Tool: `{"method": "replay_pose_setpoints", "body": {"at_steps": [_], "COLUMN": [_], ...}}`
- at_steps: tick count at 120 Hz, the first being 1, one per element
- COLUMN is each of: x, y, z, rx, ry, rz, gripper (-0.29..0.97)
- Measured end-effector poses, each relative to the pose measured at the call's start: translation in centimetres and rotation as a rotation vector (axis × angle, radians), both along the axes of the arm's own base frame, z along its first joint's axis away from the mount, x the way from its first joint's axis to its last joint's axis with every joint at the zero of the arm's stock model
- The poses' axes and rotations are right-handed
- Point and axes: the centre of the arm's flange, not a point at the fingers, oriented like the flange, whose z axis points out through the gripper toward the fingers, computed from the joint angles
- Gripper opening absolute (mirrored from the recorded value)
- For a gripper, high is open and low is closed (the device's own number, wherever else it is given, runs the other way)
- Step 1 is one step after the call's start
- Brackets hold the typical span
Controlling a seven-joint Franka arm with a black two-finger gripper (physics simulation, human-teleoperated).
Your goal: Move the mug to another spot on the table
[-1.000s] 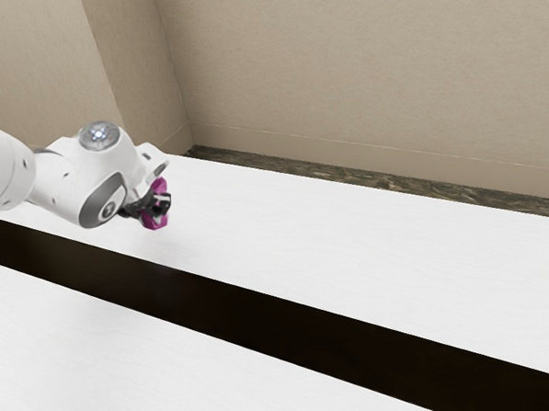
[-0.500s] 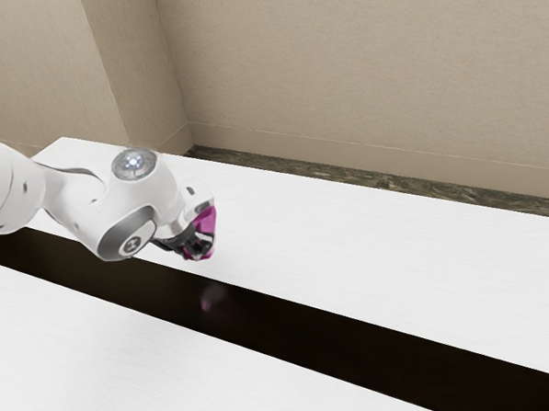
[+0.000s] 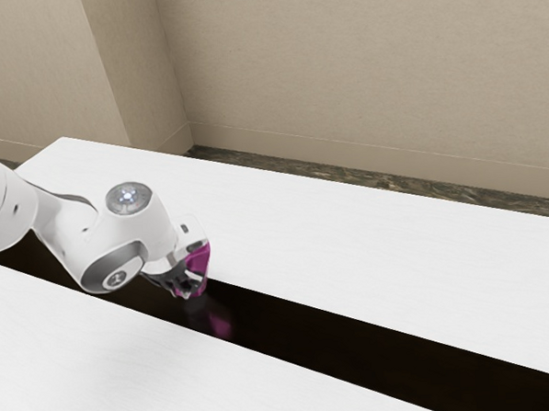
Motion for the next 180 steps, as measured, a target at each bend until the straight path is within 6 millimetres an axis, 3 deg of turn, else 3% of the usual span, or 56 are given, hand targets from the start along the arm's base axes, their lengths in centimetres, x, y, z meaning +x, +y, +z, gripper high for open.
{"method": "replay_pose_setpoints", "body": {"at_steps": [26,48,70,128,156,164,168,180], "x": [-0.2,-0.9,-1.3,-1.9,-3.1,-2.7,-1.5,2.8], "y": [-0.1,-0.1,-0.2,-1.6,-2.7,-2.7,-2.5,-3.3], "z": [-0.7,-0.9,0.7,4.7,10.7,12.9,14.9,23.9], "rx": [-0.005,-0.009,-0.006,0.008,-0.012,-0.068,-0.107,-0.179], "ry": [-0.003,0.004,0.005,0.014,0.015,0.036,0.034,-0.008], "rz": [-0.014,-0.02,-0.02,-0.034,0.003,0.065,0.099,0.114], "gripper": [0.06,0.3,0.48,0.6,0.62,0.63,0.63,0.64]}}
